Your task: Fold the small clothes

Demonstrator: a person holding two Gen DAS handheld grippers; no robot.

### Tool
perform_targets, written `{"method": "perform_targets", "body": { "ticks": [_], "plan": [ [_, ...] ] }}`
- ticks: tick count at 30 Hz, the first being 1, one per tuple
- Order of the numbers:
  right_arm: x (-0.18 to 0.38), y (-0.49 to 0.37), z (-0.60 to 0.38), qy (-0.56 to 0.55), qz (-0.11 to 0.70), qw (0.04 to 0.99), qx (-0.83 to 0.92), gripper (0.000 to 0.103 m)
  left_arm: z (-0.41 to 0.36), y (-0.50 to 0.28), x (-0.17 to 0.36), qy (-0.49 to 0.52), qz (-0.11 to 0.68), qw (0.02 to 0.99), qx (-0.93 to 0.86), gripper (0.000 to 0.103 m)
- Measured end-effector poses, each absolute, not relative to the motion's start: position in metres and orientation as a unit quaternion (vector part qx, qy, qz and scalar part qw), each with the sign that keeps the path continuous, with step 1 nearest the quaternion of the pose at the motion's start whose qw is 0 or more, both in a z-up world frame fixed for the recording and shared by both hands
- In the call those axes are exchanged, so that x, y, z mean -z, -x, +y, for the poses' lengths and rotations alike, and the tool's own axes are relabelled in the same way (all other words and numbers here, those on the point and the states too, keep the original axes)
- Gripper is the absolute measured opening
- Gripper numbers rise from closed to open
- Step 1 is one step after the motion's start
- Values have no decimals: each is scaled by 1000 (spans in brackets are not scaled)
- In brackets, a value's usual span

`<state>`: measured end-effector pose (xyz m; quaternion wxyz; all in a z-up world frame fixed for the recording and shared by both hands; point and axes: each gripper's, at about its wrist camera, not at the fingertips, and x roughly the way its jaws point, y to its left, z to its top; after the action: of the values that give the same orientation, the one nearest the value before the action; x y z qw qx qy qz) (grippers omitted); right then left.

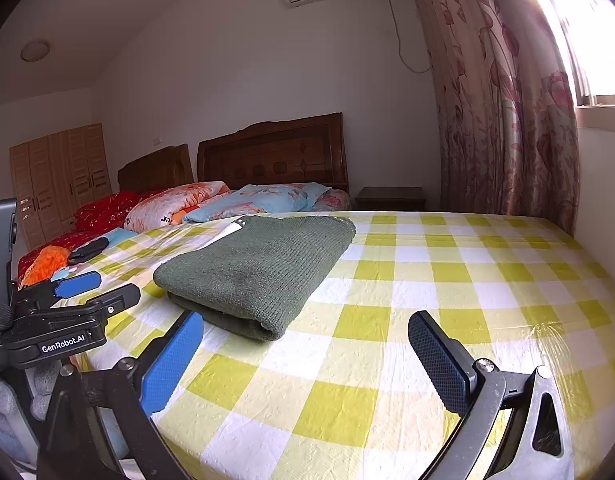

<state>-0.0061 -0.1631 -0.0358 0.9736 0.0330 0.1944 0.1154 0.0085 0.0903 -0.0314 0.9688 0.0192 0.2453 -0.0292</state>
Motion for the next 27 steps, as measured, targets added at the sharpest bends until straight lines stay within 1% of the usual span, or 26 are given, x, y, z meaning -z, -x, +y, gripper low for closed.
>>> {"method": "perform_targets", "body": {
  "ticks": [23,27],
  "plan": [
    [38,5,-165,-38,203,971,-117,103,92,-8,35,-20,247,968,29,81],
    [40,5,-164,-38,205,971,-118,103,92,-4,36,-17,237,971,21,81]
  ]
}}
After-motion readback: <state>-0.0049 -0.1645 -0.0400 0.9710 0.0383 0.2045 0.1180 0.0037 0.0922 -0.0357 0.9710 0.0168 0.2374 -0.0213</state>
